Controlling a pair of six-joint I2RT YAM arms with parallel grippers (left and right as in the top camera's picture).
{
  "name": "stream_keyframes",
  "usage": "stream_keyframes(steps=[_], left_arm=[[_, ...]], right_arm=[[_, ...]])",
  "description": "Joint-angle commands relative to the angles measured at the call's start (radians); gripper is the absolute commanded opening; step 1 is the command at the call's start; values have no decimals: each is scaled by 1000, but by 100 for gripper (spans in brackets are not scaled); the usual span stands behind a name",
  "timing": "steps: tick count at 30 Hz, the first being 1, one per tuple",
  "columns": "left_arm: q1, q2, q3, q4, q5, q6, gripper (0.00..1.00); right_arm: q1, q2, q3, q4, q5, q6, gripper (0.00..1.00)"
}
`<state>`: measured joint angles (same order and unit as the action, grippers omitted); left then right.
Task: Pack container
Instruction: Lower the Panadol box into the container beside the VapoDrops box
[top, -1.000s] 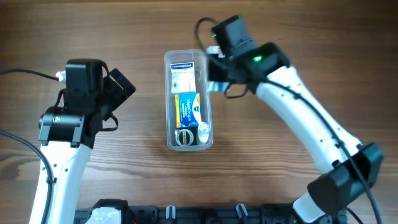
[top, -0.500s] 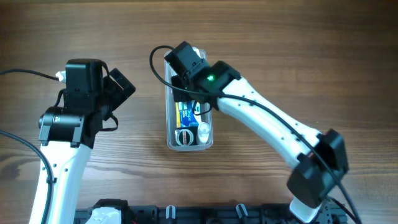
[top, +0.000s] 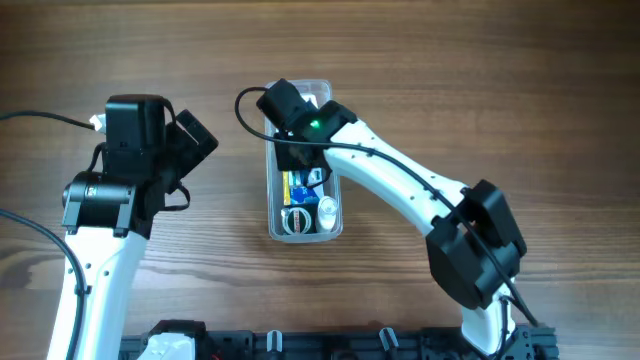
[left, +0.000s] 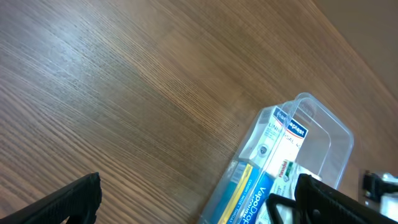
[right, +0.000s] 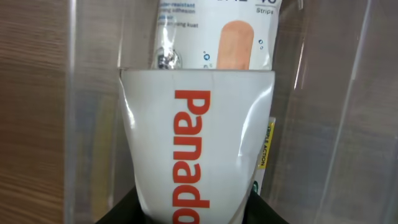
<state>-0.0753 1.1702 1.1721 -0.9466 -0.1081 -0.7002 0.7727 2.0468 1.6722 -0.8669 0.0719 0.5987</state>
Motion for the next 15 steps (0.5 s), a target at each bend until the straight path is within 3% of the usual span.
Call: stream_keyframes(steps=[1, 15], left_arm=[[6, -10, 16, 2, -20, 13, 100], [6, -10, 16, 2, -20, 13, 100]], right_arm=[[7, 37, 2, -2, -6, 33, 36], [51, 43, 2, -21, -24, 90, 36]])
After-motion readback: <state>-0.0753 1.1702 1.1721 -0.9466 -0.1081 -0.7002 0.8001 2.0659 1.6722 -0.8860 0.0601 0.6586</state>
